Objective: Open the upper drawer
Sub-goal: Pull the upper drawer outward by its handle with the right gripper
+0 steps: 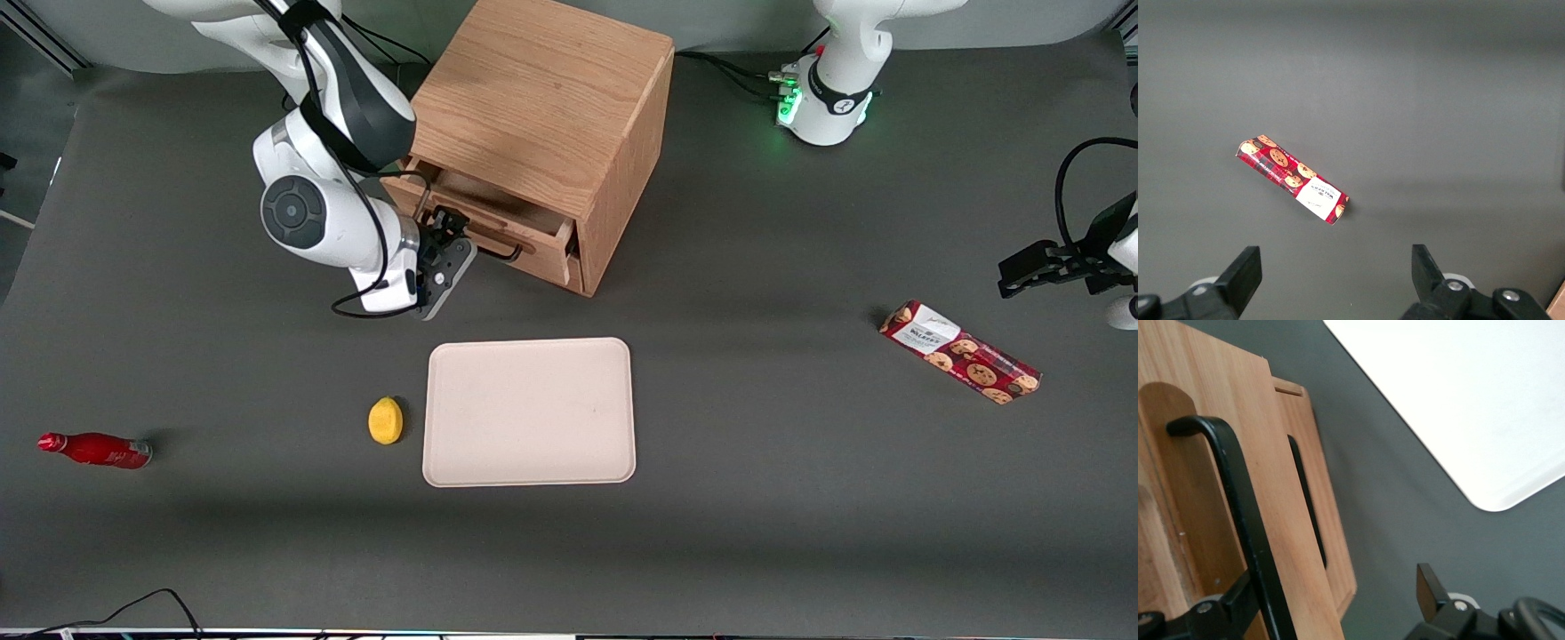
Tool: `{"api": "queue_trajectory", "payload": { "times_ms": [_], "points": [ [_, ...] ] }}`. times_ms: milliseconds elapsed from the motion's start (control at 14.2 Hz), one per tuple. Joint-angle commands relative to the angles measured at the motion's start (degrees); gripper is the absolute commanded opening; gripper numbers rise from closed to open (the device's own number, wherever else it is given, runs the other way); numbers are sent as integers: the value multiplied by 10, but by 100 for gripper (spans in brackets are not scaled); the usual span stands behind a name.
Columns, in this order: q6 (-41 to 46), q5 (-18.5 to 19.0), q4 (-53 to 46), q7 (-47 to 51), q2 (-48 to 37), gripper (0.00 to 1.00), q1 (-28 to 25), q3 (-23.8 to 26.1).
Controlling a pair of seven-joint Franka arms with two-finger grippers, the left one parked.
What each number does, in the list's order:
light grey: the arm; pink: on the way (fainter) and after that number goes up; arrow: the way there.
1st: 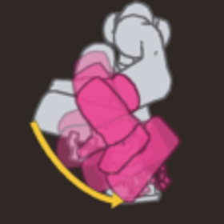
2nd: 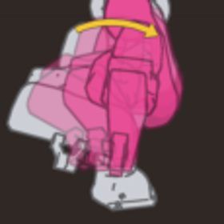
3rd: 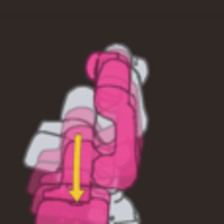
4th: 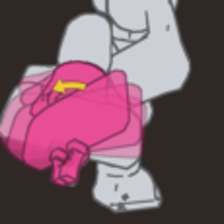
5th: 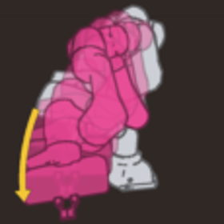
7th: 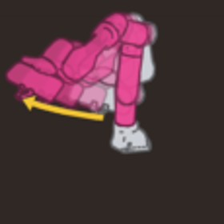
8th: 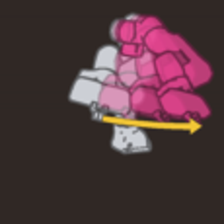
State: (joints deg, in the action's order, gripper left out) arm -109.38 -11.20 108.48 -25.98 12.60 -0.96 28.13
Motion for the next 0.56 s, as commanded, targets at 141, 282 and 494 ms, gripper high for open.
{"api": "queue_trajectory", "payload": {
  "times_ms": [141,282,494],
  "points": [
    [0,26,-52,-47,42,100,-1,-30],
    [2,44,-74,-60,60,100,-1,-44],
    [3,62,-114,-62,94,100,0,-45]
  ]
}}
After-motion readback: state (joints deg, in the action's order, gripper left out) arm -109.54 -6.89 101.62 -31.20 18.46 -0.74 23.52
